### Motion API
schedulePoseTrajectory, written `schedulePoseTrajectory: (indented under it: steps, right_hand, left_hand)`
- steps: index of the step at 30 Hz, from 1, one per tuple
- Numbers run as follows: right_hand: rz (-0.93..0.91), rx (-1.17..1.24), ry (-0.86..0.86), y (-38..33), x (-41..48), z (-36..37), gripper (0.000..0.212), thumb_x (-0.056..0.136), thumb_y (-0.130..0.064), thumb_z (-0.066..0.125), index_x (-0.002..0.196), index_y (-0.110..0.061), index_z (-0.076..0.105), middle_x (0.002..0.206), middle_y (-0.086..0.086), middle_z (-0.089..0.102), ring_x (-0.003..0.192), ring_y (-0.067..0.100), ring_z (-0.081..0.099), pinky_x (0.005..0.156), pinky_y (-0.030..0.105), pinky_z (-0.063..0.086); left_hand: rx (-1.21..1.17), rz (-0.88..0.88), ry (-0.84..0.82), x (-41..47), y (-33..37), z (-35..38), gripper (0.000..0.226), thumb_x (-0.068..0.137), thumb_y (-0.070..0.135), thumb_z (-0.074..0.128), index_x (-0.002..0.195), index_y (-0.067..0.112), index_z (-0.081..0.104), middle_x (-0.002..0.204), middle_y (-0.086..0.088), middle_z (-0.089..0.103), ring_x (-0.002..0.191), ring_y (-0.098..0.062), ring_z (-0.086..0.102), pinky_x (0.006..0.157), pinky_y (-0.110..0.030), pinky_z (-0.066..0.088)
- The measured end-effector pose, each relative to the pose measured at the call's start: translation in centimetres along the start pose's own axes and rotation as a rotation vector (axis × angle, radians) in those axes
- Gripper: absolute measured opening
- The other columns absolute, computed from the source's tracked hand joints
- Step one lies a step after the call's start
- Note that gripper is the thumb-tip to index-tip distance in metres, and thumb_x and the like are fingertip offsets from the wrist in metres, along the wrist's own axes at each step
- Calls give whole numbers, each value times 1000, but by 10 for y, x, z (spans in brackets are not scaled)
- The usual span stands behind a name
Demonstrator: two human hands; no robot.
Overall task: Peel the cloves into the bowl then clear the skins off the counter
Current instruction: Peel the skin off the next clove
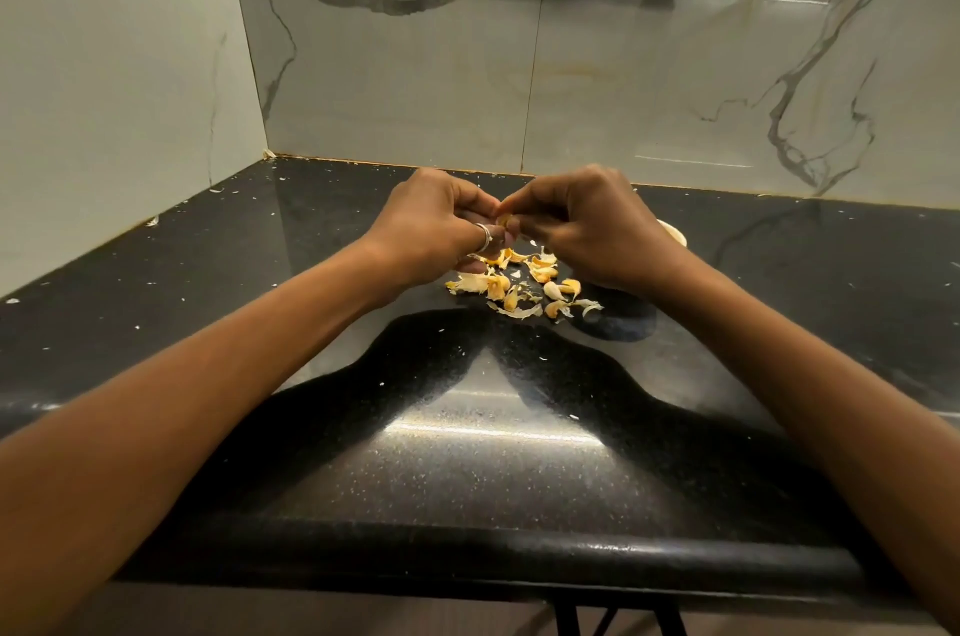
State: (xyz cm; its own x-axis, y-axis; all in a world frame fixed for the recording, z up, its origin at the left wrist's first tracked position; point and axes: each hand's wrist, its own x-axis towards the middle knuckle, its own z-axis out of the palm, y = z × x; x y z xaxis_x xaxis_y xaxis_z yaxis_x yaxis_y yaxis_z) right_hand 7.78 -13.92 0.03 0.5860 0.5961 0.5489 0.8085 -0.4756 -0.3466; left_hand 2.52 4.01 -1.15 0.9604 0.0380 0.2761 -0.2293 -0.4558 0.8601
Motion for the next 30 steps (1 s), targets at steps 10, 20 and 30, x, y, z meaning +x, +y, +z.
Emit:
schedulePoseTrajectory:
  steps: [10,20,30]
  right_hand:
    - [-8,68,42,-2,-2,1,16,92,-9,70,106,-12,77,85,-1,76,73,6,71,70,24,60]
    - [-102,-39,99,-4,-7,10,15,95,-10,66,106,-7,76,82,-3,70,65,-5,61,62,9,47]
    - [-206,-185,84,-2,-6,14,17,98,-14,60,105,-4,72,89,7,74,75,19,67,69,37,56]
  left_hand:
    - [-226,-119,19,-3,6,2,10,89,-7,67,96,-2,73,93,-23,74,72,-17,73,62,-22,60]
    - [-324,-170,26,-7,9,2,16,92,-10,59,87,1,71,76,-16,74,67,-18,74,58,-20,58]
    - [-327,-220,32,-7,9,2,12,90,-9,61,89,-2,72,78,-19,75,70,-22,75,57,-21,59]
